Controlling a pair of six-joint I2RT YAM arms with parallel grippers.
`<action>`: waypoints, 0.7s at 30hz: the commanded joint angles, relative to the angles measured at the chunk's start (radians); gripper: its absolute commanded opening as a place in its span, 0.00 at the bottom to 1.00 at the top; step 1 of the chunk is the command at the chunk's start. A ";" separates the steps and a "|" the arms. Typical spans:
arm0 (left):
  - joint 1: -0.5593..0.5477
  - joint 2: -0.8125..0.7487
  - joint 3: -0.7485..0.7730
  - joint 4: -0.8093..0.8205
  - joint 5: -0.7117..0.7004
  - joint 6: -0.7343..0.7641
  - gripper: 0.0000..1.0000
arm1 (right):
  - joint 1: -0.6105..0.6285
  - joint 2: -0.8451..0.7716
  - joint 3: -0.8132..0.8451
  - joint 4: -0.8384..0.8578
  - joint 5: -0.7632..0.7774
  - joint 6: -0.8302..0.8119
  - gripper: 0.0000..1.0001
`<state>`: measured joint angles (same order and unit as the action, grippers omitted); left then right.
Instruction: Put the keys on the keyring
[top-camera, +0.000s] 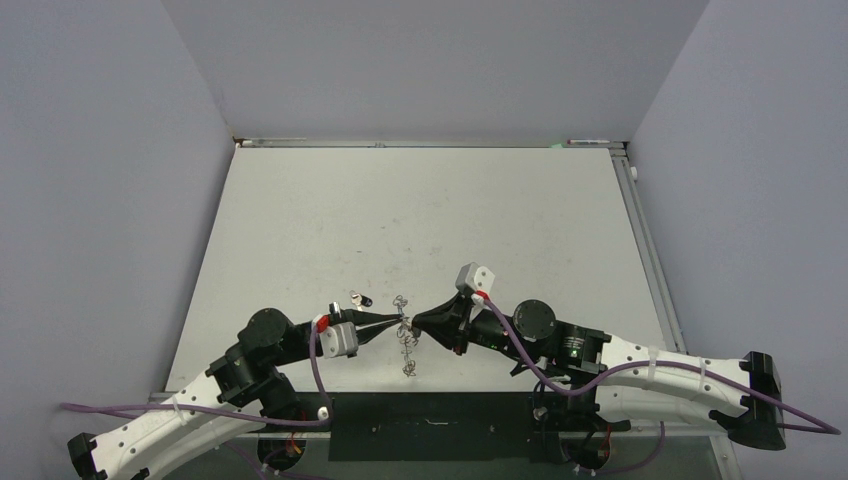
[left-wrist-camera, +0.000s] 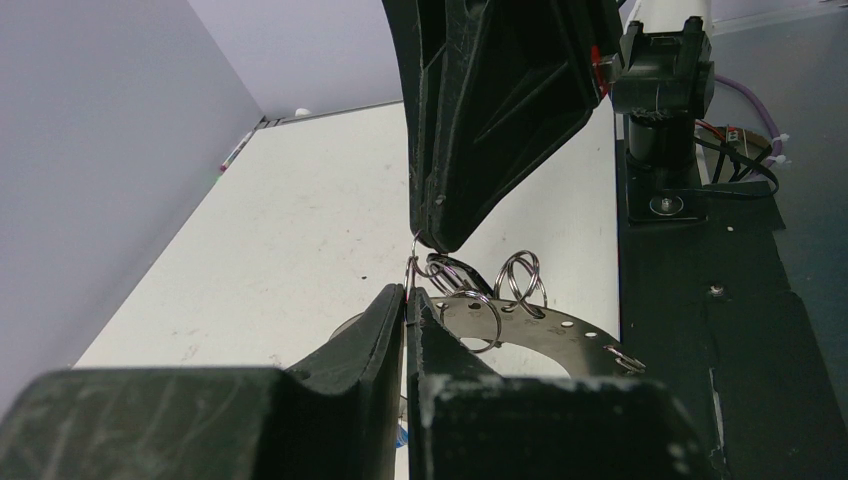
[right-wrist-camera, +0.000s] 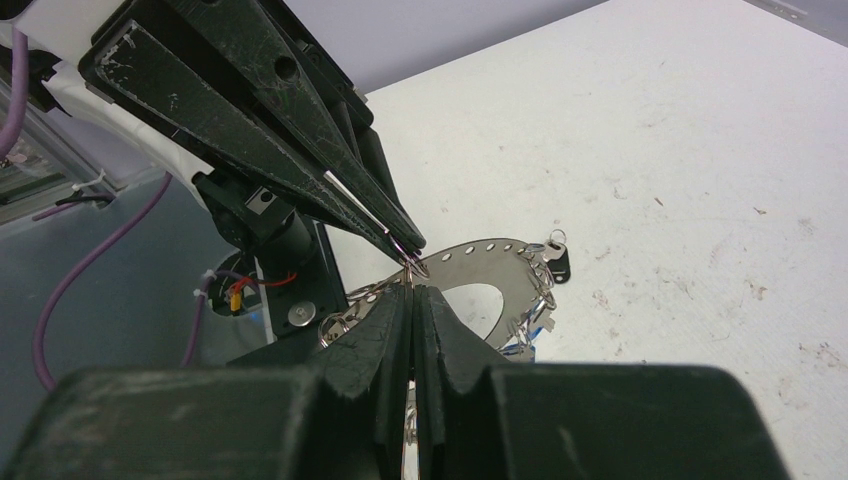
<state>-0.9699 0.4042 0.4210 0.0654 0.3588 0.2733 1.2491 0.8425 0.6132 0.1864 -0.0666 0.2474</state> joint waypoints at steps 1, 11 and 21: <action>-0.006 -0.011 0.010 0.070 0.003 0.004 0.00 | -0.006 -0.011 0.014 0.029 0.011 0.005 0.05; -0.006 -0.010 0.010 0.070 0.002 0.005 0.00 | -0.005 -0.018 0.059 -0.038 -0.019 -0.043 0.47; -0.006 -0.010 0.012 0.069 0.003 0.006 0.00 | -0.005 -0.054 0.051 -0.021 -0.012 -0.158 0.49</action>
<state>-0.9699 0.4042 0.4210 0.0647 0.3592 0.2733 1.2491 0.8062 0.6247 0.1223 -0.0738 0.1658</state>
